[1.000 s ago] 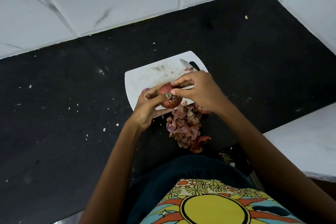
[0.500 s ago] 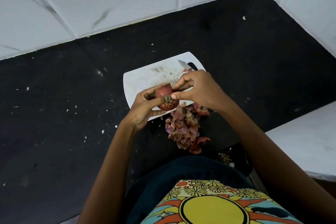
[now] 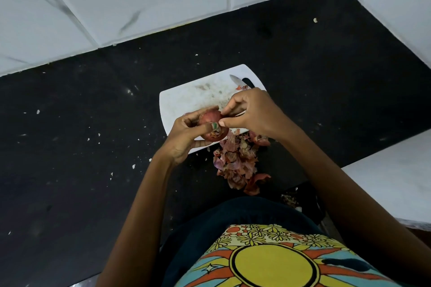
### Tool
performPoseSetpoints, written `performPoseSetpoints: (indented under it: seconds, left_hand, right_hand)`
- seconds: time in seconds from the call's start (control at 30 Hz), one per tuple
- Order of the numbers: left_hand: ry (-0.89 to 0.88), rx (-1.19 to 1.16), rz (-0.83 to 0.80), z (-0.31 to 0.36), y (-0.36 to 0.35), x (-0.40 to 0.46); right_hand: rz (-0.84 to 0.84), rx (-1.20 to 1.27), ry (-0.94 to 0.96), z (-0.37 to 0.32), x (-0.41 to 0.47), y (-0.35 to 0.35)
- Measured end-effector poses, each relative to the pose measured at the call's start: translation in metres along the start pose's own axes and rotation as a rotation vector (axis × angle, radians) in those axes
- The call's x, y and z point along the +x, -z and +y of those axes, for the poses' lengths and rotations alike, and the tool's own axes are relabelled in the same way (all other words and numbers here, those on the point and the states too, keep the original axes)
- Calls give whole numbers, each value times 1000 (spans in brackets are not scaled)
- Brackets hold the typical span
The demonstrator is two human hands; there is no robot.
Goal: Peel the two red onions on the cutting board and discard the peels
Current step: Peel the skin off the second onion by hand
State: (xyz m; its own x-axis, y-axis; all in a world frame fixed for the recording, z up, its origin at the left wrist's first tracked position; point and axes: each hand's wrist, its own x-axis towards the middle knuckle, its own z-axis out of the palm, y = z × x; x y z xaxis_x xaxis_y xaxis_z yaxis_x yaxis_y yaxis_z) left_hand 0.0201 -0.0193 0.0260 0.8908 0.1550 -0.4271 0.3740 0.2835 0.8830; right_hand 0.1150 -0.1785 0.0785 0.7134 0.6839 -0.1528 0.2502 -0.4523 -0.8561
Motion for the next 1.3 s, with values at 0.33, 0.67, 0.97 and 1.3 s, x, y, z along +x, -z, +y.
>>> performPoseSetpoints:
  seconds: [0.33,0.67,0.97,1.3]
  left_hand:
    - [-6,-41,-14,-1,-5,-1]
    - [-1,-80,57,-2,-1,3]
    - [-13,-59,62,1,2,-1]
    - [-33,-178,-60,3,-4,0]
  right_hand:
    - [225,-128,97,7,4,-14]
    - [46,130,40,12,-3,-9]
    - [122,2,140,15,-1,-21]
    - [269,70,-143,38,3,-28]
